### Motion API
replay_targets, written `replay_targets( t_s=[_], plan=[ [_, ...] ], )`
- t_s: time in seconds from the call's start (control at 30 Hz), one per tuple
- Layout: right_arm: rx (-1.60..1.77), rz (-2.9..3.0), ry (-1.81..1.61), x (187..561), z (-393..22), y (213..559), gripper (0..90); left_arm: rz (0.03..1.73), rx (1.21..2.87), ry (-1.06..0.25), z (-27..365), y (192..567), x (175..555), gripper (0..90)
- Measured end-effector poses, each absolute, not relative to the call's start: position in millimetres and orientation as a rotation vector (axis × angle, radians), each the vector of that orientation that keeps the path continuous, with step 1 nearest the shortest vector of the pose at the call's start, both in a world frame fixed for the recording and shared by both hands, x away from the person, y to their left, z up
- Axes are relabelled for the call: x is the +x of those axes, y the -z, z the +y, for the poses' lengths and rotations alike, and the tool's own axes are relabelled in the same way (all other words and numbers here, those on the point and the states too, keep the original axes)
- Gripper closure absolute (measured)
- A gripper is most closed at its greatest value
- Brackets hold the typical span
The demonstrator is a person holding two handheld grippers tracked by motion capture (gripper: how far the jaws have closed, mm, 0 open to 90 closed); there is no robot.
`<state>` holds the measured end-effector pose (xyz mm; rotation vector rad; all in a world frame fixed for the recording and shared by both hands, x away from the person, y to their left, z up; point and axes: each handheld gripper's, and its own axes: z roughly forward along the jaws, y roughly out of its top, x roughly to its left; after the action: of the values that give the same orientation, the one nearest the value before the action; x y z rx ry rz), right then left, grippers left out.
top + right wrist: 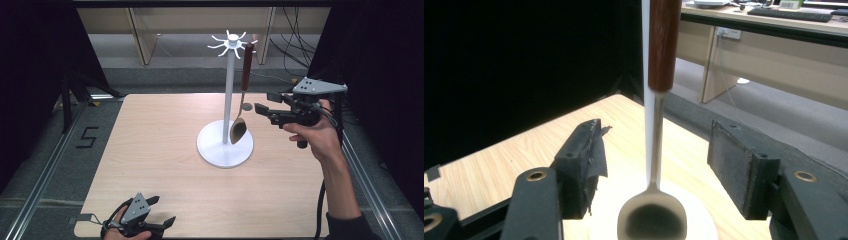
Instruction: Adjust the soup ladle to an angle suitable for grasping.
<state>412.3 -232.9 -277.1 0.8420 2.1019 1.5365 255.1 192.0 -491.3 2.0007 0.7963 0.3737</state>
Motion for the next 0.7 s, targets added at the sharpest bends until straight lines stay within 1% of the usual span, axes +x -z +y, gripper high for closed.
replay_targets(
  t_s=[0.07,0.1,0.13,0.17,0.37,0.43,0.47,0.63,0.7],
  plan=[
    [0.821,2.106,-1.535,408,-234,283,39.3,0.796,1.999,-0.374,192,491,255,15.6],
    [0.820,2.104,-1.538,406,-234,286,39.3,0.832,1.970,-0.355,190,492,254,15.6],
    [0.828,2.099,-1.533,403,-234,288,39.2,0.831,1.977,-0.360,191,492,254,15.6],
    [0.813,2.104,-1.531,402,-236,291,39.2,0.793,2.009,-0.385,193,491,256,15.6],
    [0.837,2.099,-1.569,394,-239,310,39.2,0.793,2.010,-0.387,193,491,256,15.6],
    [0.844,2.126,-1.550,396,-241,313,39.0,0.789,2.018,-0.391,194,491,256,15.6],
    [0.856,2.125,-1.540,396,-241,313,38.9,0.831,1.971,-0.358,190,492,254,15.6],
    [0.866,2.094,-1.545,396,-246,318,37.9,0.824,1.986,-0.364,191,492,254,15.6],
    [0.885,2.115,-1.538,396,-248,319,37.5,0.791,1.999,-0.381,192,491,255,15.7]
  ],
)
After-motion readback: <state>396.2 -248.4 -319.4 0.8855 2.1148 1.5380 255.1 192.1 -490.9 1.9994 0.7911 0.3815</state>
